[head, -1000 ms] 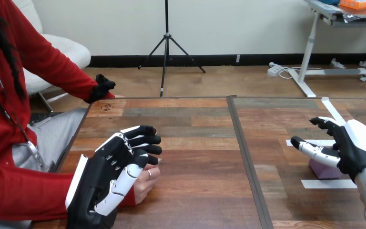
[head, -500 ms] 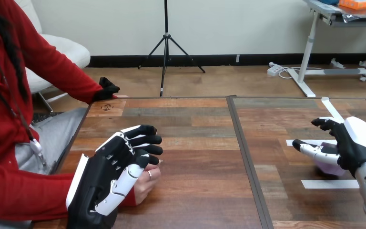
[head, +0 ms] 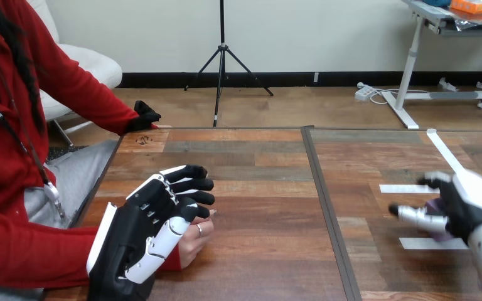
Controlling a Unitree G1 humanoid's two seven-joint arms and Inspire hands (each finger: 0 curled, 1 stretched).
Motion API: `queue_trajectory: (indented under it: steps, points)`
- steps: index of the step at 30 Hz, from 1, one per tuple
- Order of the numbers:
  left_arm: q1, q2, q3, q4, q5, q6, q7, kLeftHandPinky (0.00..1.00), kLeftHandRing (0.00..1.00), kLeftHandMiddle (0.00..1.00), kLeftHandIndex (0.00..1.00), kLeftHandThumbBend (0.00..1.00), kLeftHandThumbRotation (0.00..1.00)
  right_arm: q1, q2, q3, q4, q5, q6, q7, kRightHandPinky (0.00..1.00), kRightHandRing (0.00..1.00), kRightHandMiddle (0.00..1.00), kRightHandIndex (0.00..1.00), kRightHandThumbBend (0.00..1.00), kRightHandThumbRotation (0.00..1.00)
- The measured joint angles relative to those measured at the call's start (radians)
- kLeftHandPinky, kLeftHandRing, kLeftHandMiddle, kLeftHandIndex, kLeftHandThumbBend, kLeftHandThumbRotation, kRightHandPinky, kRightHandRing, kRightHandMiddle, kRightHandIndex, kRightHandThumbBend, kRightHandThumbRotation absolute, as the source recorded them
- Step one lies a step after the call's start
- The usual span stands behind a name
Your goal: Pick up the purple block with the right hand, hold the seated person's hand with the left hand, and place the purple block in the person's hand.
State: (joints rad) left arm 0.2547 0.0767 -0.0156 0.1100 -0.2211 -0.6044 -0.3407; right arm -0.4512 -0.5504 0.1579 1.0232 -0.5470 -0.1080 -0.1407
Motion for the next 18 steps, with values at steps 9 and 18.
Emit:
queue_trajectory:
  steps: [9,18]
  points:
    - [0.0,0.0,0.001,0.0,-0.004,0.0,-0.002,0.56,0.63,0.67,0.67,0.63,0.56,-0.026,-0.001,0.001,0.05,0.007,-0.003,-0.014,0.72,0.86,0.87,0.85,0.75,0.55]
    - [0.0,0.0,0.001,0.0,-0.002,0.0,-0.002,0.56,0.63,0.67,0.67,0.63,0.57,-0.038,-0.001,0.006,0.066,0.017,-0.005,-0.017,0.71,0.86,0.86,0.84,0.75,0.5]
